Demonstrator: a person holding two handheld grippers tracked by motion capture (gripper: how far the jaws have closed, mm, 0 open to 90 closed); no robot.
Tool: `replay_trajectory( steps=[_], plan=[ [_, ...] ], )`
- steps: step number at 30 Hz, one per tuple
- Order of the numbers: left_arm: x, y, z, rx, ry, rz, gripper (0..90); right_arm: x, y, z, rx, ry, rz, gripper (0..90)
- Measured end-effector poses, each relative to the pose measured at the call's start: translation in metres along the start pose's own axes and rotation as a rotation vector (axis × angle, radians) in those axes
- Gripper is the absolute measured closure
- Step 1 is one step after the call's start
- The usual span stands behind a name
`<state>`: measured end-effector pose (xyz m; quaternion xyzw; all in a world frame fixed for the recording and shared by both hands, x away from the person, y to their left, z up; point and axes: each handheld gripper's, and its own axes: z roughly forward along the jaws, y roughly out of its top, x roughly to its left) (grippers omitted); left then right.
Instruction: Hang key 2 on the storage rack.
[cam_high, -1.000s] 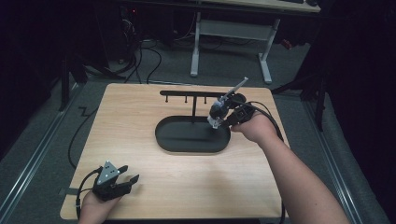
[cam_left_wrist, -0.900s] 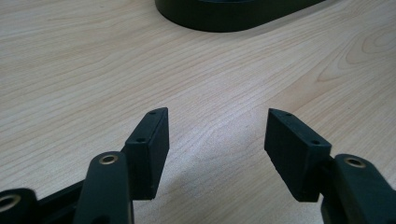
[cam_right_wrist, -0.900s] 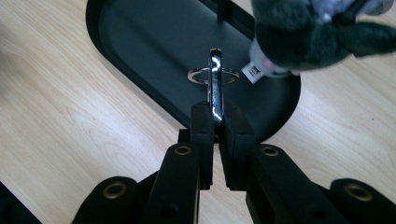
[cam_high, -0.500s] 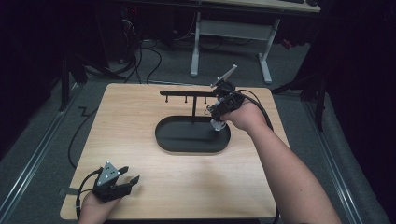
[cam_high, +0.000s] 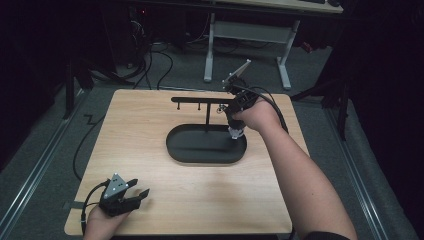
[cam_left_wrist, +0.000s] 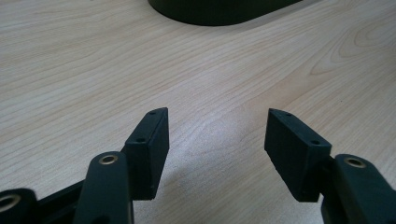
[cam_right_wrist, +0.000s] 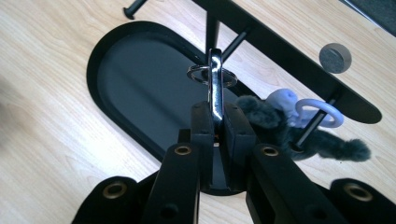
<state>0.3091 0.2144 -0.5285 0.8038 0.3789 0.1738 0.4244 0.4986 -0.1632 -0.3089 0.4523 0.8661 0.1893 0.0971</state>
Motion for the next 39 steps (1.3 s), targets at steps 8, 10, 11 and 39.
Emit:
replay_trajectory(
  steps=[8,10,11,39],
  plan=[
    [-0.002,0.0,0.002,0.013,-0.006,0.011,40.8,-0.004,-0.009,0.009,0.021,-0.008,0.028,85.1],
    [-0.003,0.0,0.002,0.009,-0.004,0.01,40.8,-0.004,-0.009,0.009,0.005,-0.014,0.024,85.1],
    [-0.003,0.0,0.002,0.012,-0.005,0.013,40.8,-0.002,-0.008,0.005,-0.019,0.021,0.026,85.1],
    [-0.005,0.0,0.005,0.025,-0.018,0.028,40.9,-0.002,-0.016,0.025,0.011,-0.031,0.048,84.9]
  ],
)
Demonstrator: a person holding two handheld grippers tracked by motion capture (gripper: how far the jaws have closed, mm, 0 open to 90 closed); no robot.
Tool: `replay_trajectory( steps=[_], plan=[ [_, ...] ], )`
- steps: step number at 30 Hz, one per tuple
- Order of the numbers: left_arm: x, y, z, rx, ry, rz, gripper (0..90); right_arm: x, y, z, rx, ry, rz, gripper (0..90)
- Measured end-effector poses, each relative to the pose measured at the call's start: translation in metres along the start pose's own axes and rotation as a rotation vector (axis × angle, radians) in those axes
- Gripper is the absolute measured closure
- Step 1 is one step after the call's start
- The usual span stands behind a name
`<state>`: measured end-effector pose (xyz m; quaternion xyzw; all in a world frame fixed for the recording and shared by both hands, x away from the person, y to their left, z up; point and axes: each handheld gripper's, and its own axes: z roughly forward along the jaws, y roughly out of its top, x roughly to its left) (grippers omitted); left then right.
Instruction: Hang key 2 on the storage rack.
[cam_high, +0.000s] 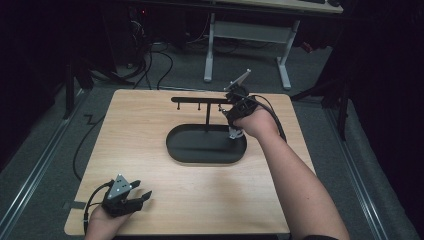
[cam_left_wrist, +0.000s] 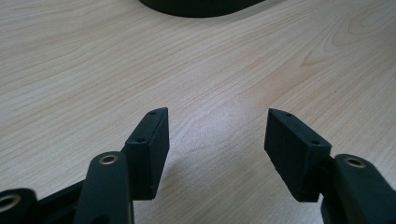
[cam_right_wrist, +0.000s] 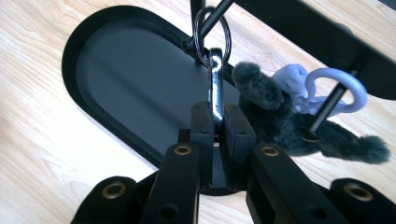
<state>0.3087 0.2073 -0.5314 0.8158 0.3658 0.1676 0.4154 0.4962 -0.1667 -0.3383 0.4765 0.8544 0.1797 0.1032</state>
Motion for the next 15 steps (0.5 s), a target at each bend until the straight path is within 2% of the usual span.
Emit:
replay_trajectory(
  steps=[5,11,15],
  plan=[
    [-0.001,0.0,0.0,0.007,-0.003,0.005,40.9,-0.001,-0.003,0.008,-0.011,0.008,0.014,84.8],
    [0.0,-0.001,0.002,0.012,-0.004,0.002,40.9,0.001,-0.007,0.025,0.004,0.012,0.015,82.8],
    [0.0,-0.002,0.002,0.014,-0.006,0.0,40.9,0.001,-0.008,0.03,0.009,0.019,0.022,81.3]
  ],
)
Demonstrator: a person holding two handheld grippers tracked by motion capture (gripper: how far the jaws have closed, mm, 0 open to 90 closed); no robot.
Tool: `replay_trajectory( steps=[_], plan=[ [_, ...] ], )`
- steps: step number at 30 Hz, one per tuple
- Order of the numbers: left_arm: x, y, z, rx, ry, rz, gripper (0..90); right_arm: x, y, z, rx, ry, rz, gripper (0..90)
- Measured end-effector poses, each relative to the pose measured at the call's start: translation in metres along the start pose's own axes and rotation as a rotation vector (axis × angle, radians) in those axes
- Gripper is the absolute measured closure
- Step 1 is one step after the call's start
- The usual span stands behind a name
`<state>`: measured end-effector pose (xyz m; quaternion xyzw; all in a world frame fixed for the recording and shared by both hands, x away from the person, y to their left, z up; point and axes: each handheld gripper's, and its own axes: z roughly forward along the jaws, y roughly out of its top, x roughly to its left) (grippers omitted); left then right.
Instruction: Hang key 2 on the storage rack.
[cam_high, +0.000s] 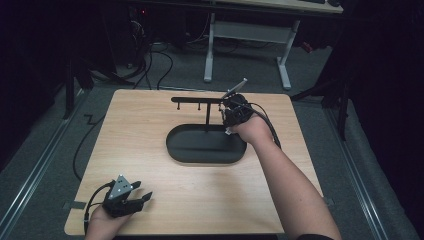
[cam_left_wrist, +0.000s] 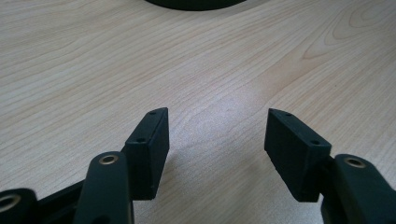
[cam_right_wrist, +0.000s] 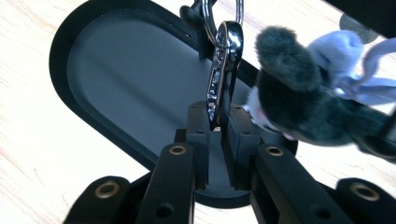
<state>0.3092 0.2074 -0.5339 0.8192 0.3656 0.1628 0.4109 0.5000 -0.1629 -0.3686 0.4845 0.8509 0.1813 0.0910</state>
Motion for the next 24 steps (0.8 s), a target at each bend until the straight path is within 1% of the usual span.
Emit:
replay_trajectory(
  steps=[3,5,7,8,9,10,11,12,13,14,15,17,19,20,23,24],
  plan=[
    [0.0,0.0,0.0,0.002,-0.002,0.001,40.9,0.0,-0.001,0.004,-0.002,0.005,0.001,79.3],
    [0.0,0.0,0.0,0.004,-0.003,0.001,40.9,0.0,-0.001,0.006,0.008,0.007,0.007,77.5],
    [-0.001,0.0,0.0,0.004,-0.003,0.002,40.9,0.002,0.0,0.009,0.009,0.009,0.014,75.3],
    [-0.001,0.0,0.0,0.004,-0.003,0.002,40.8,0.002,0.0,0.008,0.005,0.007,0.006,74.1],
    [-0.001,0.0,-0.001,0.002,-0.003,0.004,40.9,0.002,0.0,0.008,0.001,0.011,0.012,71.4],
    [-0.001,0.001,-0.001,-0.006,0.001,0.005,40.9,0.002,0.001,0.008,-0.001,0.013,0.015,69.2],
    [-0.001,0.001,-0.001,-0.006,0.001,0.005,40.9,0.002,0.001,0.008,-0.001,0.013,0.015,69.2],
    [-0.002,0.002,-0.004,-0.023,0.007,0.009,40.9,0.003,0.0,0.008,-0.004,0.016,0.018,66.7],
    [-0.002,0.002,-0.004,-0.023,0.007,0.009,40.9,0.003,0.0,0.008,-0.004,0.016,0.018,66.7],
    [-0.003,0.003,-0.006,-0.034,0.009,0.012,40.9,0.004,0.0,0.007,0.007,0.013,0.031,65.5],
    [-0.003,0.004,-0.006,-0.042,0.015,0.012,40.9,0.004,-0.001,0.007,0.003,0.01,0.017,63.5],
    [-0.002,0.004,-0.007,-0.044,0.019,0.014,40.9,0.004,-0.004,0.006,-0.008,0.016,0.018,63.1],
    [-0.001,0.004,-0.006,-0.043,0.02,0.01,40.8,0.005,-0.008,0.006,-0.002,0.017,0.022,61.9],
    [-0.001,0.004,-0.007,-0.036,0.018,0.009,40.7,0.006,-0.013,0.006,-0.005,0.019,0.02,60.7],
    [0.0,0.004,-0.006,-0.043,0.023,0.004,40.4,0.007,-0.025,0.008,-0.016,0.018,0.012,57.4],
    [0.0,0.004,-0.005,-0.043,0.023,0.004,40.3,0.008,-0.032,0.008,-0.029,0.024,0.015,56.3]
  ],
)
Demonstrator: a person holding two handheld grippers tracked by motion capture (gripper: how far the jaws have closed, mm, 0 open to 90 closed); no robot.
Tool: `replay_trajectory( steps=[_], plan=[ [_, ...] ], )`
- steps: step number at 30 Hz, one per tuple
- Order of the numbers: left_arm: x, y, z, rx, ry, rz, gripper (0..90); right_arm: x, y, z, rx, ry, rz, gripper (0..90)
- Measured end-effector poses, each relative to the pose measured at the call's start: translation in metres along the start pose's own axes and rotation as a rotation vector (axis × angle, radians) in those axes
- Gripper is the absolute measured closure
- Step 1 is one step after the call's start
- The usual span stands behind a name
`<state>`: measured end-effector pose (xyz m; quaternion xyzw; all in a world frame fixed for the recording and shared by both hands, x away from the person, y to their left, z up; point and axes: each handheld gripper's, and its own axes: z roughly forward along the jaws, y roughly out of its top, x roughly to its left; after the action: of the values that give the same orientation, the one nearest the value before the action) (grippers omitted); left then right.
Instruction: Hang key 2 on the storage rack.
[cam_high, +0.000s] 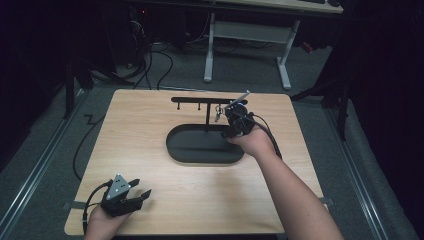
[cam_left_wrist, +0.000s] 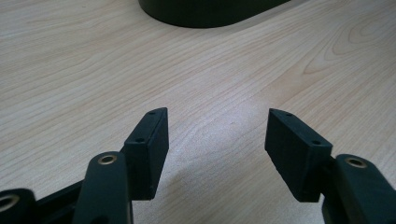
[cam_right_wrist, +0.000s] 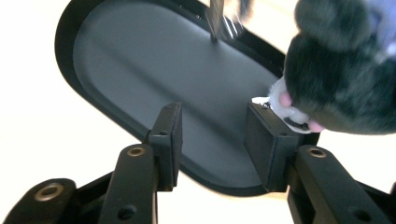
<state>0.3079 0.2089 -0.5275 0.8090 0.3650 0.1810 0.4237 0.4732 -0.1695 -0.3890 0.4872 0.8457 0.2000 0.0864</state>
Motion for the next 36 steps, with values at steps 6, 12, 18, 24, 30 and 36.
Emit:
replay_trajectory(
  steps=[6,12,18,24,30,36],
  plan=[
    [-0.003,0.001,0.001,0.004,0.001,0.005,39.8,0.002,-0.036,0.005,-0.046,0.0,-0.023,53.0],
    [-0.005,0.001,0.002,0.003,-0.002,0.011,39.6,0.003,-0.08,0.015,-0.107,0.005,-0.016,47.9],
    [-0.006,0.001,0.002,0.007,-0.004,0.01,39.6,0.002,-0.124,0.024,-0.179,0.015,0.009,47.0],
    [-0.009,0.001,0.002,-0.001,-0.003,0.005,39.6,0.003,-0.166,0.027,-0.264,0.015,0.012,45.1],
    [-0.013,0.001,0.002,-0.004,-0.009,0.004,39.6,0.002,-0.209,0.034,-0.357,0.003,0.021,40.2],
    [-0.015,0.002,0.003,-0.007,-0.022,0.005,39.4,0.006,-0.249,0.033,-0.423,0.027,0.022,33.9]
  ],
)
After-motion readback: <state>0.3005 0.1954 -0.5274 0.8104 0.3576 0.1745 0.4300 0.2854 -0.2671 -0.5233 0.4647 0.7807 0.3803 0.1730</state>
